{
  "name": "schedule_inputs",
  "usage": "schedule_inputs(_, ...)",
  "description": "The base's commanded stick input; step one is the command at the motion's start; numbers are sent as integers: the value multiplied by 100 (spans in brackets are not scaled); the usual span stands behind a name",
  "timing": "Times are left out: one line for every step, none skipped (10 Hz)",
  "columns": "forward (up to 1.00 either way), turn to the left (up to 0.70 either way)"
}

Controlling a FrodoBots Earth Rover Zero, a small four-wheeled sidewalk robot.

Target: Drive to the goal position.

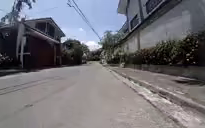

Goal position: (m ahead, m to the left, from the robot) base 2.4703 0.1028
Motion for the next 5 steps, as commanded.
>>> schedule_inputs(100,0)
schedule_inputs(100,0)
schedule_inputs(100,0)
schedule_inputs(100,0)
schedule_inputs(100,0)
